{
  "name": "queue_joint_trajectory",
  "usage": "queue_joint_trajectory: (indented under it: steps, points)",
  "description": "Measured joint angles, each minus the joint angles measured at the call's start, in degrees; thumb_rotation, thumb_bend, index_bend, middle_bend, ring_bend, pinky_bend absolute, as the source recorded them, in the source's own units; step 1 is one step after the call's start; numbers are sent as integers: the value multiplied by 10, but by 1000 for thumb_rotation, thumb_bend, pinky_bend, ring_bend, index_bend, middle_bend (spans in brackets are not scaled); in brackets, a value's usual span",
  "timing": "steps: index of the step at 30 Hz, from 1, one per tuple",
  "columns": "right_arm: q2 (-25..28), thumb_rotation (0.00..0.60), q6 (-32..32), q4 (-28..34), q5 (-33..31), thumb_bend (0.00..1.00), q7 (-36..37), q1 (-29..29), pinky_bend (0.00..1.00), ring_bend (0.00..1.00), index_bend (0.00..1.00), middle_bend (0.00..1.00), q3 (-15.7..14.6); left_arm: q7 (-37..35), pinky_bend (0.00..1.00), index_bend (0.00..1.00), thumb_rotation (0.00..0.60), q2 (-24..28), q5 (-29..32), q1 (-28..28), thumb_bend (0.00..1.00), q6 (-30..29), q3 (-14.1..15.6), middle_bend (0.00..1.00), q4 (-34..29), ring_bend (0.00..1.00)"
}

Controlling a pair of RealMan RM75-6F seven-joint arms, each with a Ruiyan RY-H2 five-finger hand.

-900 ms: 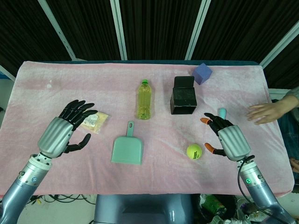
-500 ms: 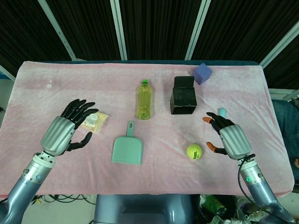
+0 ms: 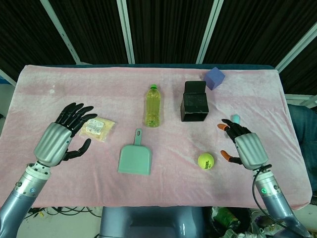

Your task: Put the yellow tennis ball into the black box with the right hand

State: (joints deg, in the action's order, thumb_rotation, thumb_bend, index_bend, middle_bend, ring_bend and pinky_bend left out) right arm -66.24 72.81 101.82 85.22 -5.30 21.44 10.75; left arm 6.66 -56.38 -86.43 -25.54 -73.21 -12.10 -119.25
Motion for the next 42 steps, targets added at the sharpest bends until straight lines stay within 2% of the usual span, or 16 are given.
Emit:
queue_joint_trajectory:
  steps: [2, 6, 9, 12, 19, 25, 28, 31, 34, 42]
  points:
    - [2, 600, 1, 0, -1, 152, -3, 0, 327, 222, 218, 140, 0, 4, 21, 164, 600, 4, -2, 2, 440, -2, 2, 102, -1, 31]
    - [9, 600, 9, 2, -9, 150, -12, -5, 330, 314, 248, 231, 1, 14, 21, 164, 600, 25, -21, 18, 440, -18, 12, 102, -8, 31]
    - [16, 600, 20, 5, -22, 150, -16, -14, 342, 368, 300, 298, 2, 18, 21, 164, 600, 45, -42, 45, 440, -47, 27, 99, -13, 31]
    - [26, 600, 22, 6, -35, 150, -14, -24, 406, 434, 361, 377, -2, 19, 21, 165, 600, 64, -64, 85, 440, -83, 52, 99, -13, 31]
    - [37, 600, 42, 2, -26, 166, 6, -55, 580, 641, 675, 660, -31, 16, 20, 166, 600, 81, -97, 203, 440, -179, 132, 96, 34, 31]
    - [13, 600, 64, -7, 0, 227, 14, -88, 767, 814, 907, 846, -72, -18, 20, 164, 600, 47, -72, 243, 440, -198, 155, 97, 124, 31]
    - [-4, 600, 73, -16, 4, 293, 2, -103, 873, 911, 993, 943, -88, -38, 20, 163, 600, 28, -69, 253, 440, -203, 161, 99, 162, 31]
    - [-31, 600, 84, -37, -1, 447, -15, -122, 960, 982, 1000, 998, -102, -49, 20, 163, 600, 14, -78, 258, 440, -210, 164, 98, 203, 30]
    - [-59, 600, 86, -64, -15, 560, -21, -137, 996, 1000, 1000, 1000, -113, -68, 19, 163, 600, 0, -81, 262, 440, -208, 168, 98, 232, 31]
    - [-113, 600, 43, -109, -17, 718, -37, -137, 1000, 1000, 1000, 1000, -135, -55, 19, 163, 600, -4, -74, 263, 440, -187, 171, 98, 232, 30]
